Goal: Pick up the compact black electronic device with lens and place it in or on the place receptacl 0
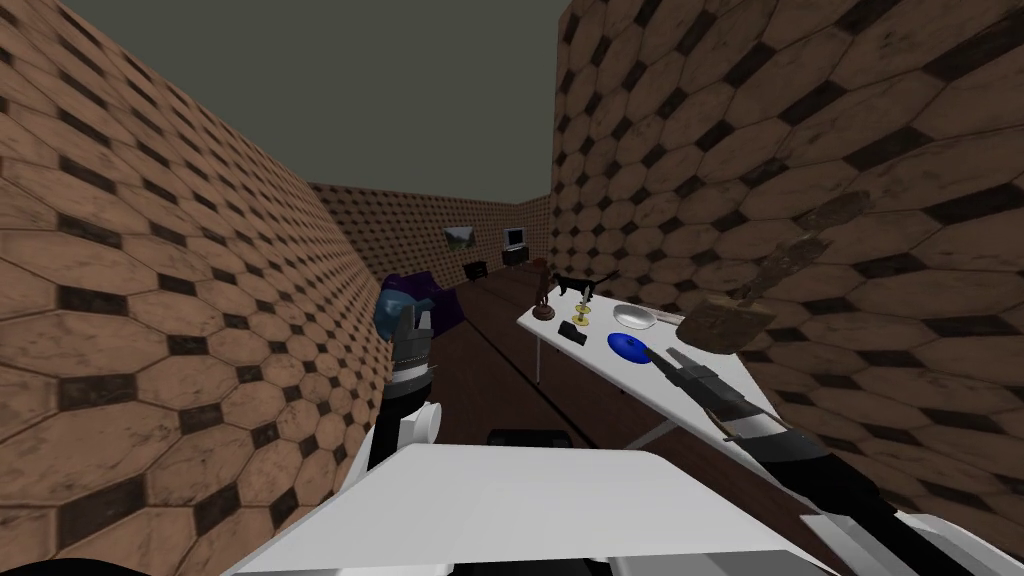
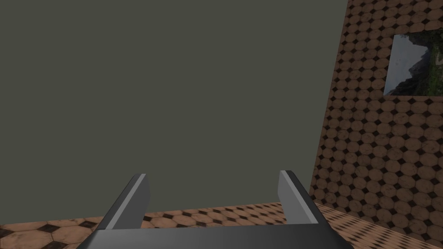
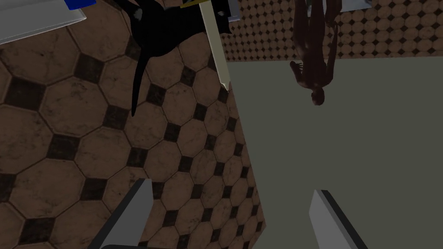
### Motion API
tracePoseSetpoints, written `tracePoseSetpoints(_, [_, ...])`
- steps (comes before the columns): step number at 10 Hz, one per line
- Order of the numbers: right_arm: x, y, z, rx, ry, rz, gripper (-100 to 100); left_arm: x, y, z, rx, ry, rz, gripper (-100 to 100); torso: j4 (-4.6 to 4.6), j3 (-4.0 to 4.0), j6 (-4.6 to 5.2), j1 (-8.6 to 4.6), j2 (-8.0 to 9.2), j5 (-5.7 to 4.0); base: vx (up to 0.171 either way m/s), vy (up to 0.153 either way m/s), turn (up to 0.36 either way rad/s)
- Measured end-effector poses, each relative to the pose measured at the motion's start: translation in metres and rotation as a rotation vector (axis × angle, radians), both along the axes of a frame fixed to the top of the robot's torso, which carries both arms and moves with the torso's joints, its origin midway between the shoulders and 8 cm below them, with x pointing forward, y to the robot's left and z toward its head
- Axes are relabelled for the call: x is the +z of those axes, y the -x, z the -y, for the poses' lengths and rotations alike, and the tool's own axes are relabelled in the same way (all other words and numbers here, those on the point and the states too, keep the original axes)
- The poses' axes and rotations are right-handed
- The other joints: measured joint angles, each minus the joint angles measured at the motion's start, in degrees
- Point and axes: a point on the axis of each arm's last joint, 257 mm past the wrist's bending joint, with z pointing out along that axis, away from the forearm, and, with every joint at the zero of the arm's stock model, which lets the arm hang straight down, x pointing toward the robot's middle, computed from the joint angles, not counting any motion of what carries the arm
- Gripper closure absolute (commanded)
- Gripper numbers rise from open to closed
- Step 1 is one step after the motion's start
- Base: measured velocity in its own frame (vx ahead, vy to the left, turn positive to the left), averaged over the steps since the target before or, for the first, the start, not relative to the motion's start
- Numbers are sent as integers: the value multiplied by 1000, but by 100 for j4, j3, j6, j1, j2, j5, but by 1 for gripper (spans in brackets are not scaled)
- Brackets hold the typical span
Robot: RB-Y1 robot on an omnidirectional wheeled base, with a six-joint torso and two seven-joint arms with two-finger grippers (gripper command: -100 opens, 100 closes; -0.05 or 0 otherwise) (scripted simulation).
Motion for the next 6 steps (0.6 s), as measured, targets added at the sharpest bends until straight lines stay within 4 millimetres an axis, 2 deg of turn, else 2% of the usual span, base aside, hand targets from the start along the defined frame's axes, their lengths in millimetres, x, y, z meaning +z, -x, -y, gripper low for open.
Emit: tracePoseSetpoints(6, [-23,23,31,40,194,-97,-100,0,0,0,0,0,0,0,-1,-3,0,0,-5,0,75,96,46])
